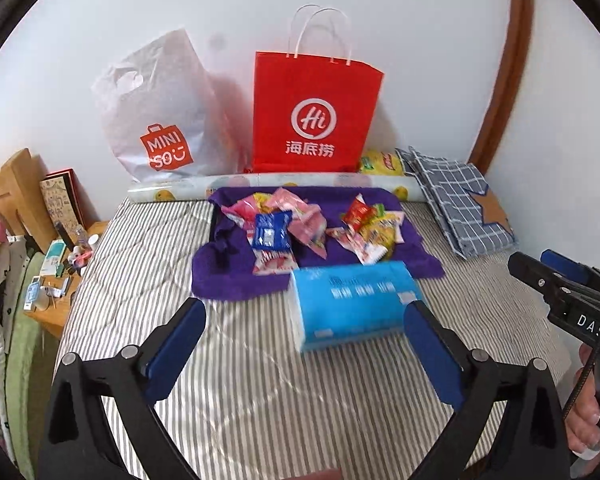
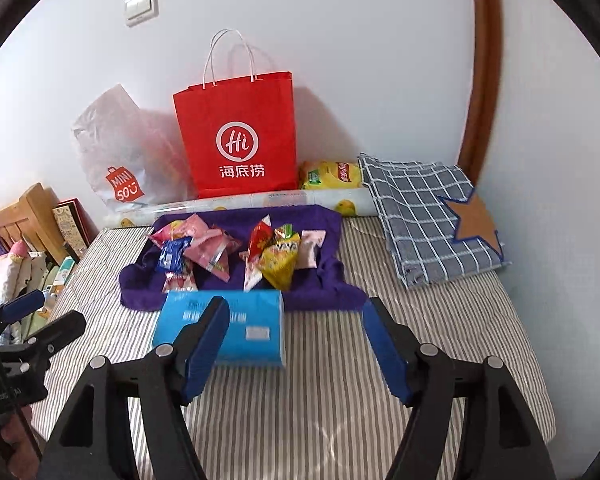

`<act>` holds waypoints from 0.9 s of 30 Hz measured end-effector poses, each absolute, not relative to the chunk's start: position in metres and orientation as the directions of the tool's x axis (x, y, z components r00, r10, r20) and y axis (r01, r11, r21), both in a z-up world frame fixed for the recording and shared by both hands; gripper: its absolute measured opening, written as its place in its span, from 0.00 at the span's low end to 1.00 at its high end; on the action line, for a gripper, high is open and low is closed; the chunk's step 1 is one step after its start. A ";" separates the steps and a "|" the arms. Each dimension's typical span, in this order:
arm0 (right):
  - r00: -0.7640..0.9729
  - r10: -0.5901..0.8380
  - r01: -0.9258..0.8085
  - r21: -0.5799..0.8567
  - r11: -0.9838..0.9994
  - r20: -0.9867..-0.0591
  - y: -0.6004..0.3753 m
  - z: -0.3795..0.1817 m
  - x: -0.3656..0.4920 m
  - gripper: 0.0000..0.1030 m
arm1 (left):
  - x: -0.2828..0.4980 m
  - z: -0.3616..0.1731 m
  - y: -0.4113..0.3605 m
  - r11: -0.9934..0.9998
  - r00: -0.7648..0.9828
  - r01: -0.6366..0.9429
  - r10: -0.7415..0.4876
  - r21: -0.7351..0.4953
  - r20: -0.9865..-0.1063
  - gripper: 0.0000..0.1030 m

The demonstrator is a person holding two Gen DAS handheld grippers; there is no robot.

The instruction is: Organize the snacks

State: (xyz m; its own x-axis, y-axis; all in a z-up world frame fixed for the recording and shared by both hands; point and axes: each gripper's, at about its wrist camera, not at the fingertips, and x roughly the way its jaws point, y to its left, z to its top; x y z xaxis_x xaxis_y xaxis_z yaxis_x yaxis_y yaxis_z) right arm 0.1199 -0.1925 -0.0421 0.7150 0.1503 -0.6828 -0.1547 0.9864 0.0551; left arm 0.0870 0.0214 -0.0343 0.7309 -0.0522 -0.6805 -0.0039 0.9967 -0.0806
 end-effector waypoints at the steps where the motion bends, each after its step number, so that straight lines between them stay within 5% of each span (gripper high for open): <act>1: 0.715 0.153 -0.155 0.059 0.986 -0.682 -0.195 -0.042 0.114 0.66 | 0.080 -0.033 0.019 0.996 0.732 -0.002 -0.056 -0.085 -0.679 0.95; 14: 0.794 0.100 -0.100 0.034 0.994 -0.599 -0.221 -0.024 0.043 0.99 | 0.019 -0.018 -0.004 0.998 0.773 0.006 -0.044 -0.062 -0.633 0.95; 27: 0.816 0.070 -0.076 0.014 0.997 -0.573 -0.227 -0.015 0.019 1.00 | 0.000 -0.014 -0.010 0.998 0.790 0.005 -0.042 -0.063 -0.611 0.96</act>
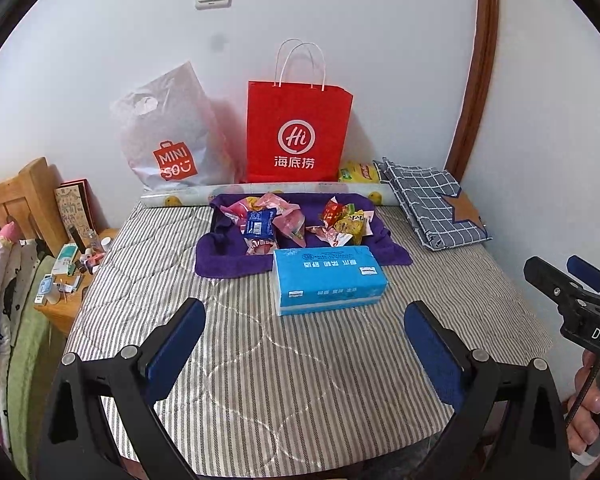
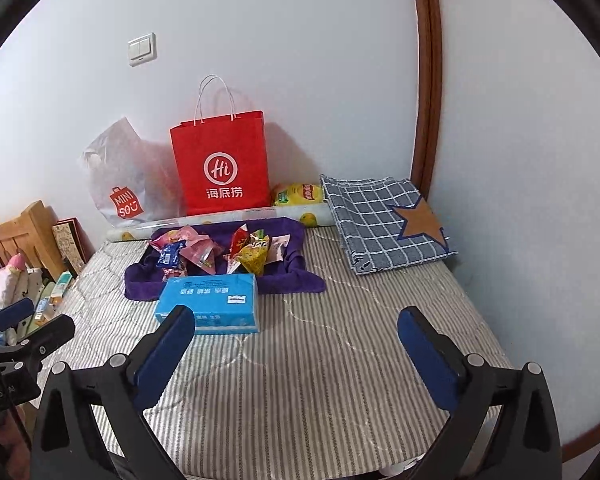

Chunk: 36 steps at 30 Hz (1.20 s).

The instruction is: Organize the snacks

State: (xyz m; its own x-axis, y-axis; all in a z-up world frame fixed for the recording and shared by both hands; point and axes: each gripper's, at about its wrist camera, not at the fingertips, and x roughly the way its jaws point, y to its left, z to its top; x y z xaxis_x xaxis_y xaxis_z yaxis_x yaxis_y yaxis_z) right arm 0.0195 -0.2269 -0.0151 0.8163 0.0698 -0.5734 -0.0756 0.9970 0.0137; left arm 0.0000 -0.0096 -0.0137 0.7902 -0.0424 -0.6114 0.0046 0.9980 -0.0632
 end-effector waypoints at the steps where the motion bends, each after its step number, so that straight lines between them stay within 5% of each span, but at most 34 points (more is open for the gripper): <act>1: 0.817 0.068 -0.074 0.013 0.997 -0.573 -0.227 -0.015 0.019 1.00 | 0.000 -0.014 -0.010 0.998 0.791 0.007 -0.043 -0.062 -0.611 0.96; 36: 0.815 0.060 -0.064 0.013 0.998 -0.576 -0.230 -0.017 0.016 1.00 | -0.002 -0.018 -0.014 0.998 0.789 0.002 -0.038 -0.058 -0.614 0.96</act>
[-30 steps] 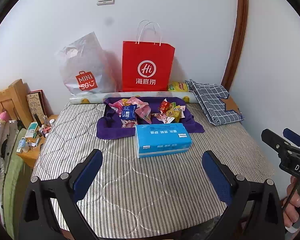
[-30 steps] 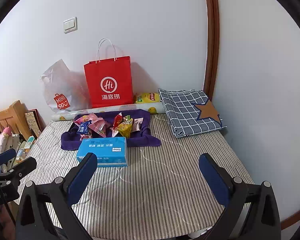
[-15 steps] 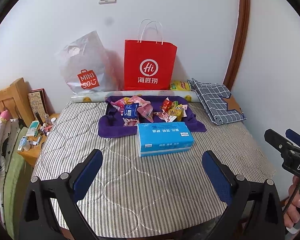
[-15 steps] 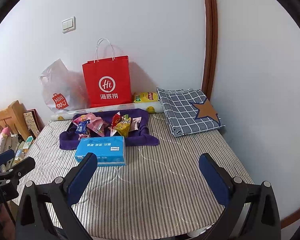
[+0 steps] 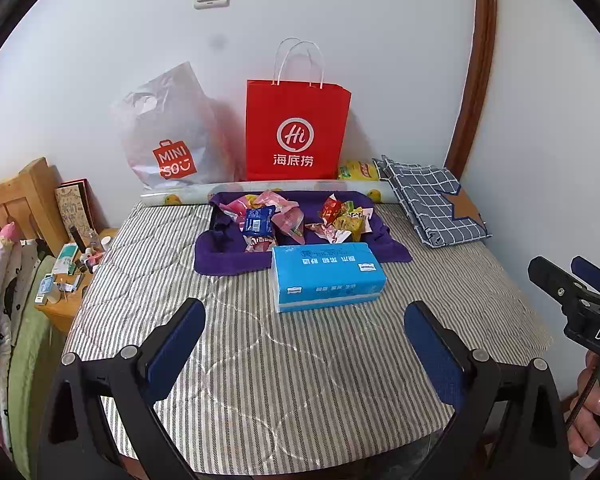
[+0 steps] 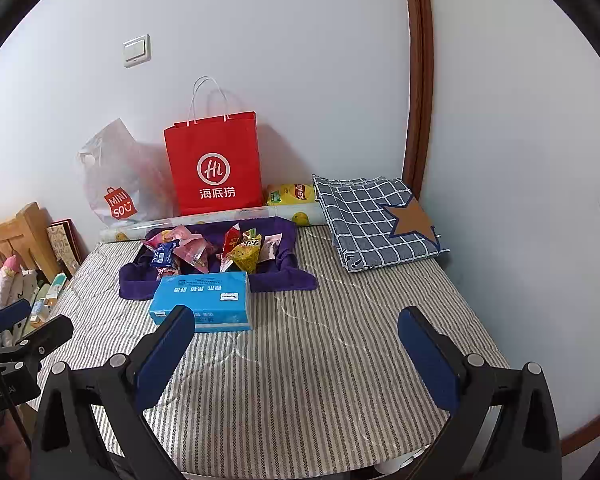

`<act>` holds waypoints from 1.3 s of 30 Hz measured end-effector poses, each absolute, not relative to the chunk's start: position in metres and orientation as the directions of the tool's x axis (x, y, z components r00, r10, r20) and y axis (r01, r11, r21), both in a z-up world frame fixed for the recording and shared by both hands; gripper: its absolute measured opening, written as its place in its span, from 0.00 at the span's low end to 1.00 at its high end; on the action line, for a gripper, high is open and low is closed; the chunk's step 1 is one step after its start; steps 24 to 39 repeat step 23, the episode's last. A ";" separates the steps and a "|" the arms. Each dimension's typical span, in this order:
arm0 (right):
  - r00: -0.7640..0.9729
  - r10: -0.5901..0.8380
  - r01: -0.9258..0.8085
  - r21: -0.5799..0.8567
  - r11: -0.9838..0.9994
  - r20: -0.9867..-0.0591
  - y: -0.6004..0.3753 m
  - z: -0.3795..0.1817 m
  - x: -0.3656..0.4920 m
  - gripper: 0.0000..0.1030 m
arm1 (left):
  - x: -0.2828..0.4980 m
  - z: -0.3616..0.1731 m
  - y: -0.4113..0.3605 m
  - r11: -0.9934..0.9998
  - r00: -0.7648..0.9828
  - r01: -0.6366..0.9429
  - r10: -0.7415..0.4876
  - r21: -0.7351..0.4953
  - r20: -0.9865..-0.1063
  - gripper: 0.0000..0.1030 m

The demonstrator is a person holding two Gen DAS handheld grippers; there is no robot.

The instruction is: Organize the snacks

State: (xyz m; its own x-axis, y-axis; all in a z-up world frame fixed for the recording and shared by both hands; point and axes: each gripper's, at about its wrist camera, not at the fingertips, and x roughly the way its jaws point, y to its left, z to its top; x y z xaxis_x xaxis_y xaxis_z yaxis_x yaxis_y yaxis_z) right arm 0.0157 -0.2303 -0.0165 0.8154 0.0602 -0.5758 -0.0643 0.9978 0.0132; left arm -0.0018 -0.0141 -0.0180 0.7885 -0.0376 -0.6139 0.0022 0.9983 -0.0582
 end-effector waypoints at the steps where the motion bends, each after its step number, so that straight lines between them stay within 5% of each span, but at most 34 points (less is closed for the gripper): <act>1: 0.815 0.059 -0.063 0.013 0.998 -0.576 -0.230 -0.017 0.016 1.00 | -0.002 -0.018 -0.014 0.998 0.789 0.002 -0.037 -0.058 -0.614 0.96; 39: 0.820 0.065 -0.067 0.018 0.998 -0.569 -0.229 -0.014 0.013 1.00 | -0.005 -0.014 -0.016 0.998 0.796 0.011 -0.045 -0.060 -0.604 0.96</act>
